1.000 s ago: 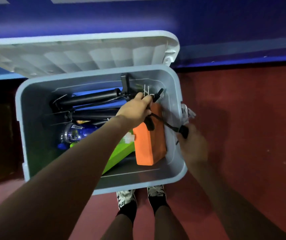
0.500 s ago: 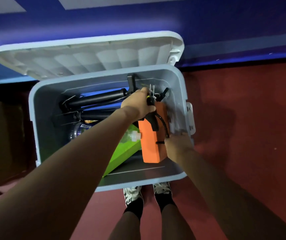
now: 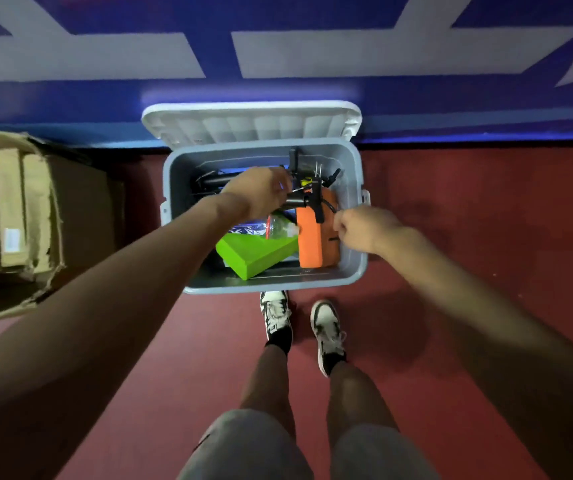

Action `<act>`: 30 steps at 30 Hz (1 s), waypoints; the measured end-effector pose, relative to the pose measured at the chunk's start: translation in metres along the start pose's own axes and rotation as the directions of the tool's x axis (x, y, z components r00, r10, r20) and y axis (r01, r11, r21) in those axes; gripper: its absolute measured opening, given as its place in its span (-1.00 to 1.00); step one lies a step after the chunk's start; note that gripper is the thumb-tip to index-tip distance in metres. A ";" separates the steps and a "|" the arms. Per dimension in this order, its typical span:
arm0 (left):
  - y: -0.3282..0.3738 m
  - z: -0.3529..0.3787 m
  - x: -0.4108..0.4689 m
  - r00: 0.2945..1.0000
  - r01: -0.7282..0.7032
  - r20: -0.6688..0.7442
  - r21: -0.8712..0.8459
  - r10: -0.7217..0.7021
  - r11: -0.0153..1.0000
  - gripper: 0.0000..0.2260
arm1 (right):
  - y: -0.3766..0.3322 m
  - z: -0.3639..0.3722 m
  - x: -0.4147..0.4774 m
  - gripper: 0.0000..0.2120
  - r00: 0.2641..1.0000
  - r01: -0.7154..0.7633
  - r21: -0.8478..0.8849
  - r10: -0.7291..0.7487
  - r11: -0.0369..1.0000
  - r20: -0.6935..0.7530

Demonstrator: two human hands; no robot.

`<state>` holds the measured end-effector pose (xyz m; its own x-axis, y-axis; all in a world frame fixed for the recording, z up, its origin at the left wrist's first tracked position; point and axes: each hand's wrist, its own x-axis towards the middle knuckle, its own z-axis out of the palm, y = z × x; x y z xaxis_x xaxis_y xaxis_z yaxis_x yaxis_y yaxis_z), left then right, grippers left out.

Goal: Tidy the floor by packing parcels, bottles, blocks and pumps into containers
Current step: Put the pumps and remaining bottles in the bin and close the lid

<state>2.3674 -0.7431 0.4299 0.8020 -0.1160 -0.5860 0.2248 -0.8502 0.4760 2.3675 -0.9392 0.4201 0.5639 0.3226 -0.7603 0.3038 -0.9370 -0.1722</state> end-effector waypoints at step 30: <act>0.039 0.095 -0.453 0.887 0.415 -0.119 -0.222 -0.447 0.882 -0.73 | -0.154 0.057 -0.323 -0.78 0.875 0.479 -0.262 -0.479 0.838 0.066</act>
<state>1.9602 -0.7726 0.6517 0.6766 0.3383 -0.6541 0.6541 -0.6842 0.3226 2.0949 -0.9063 0.6564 0.2974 0.7228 -0.6239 0.7257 -0.5957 -0.3442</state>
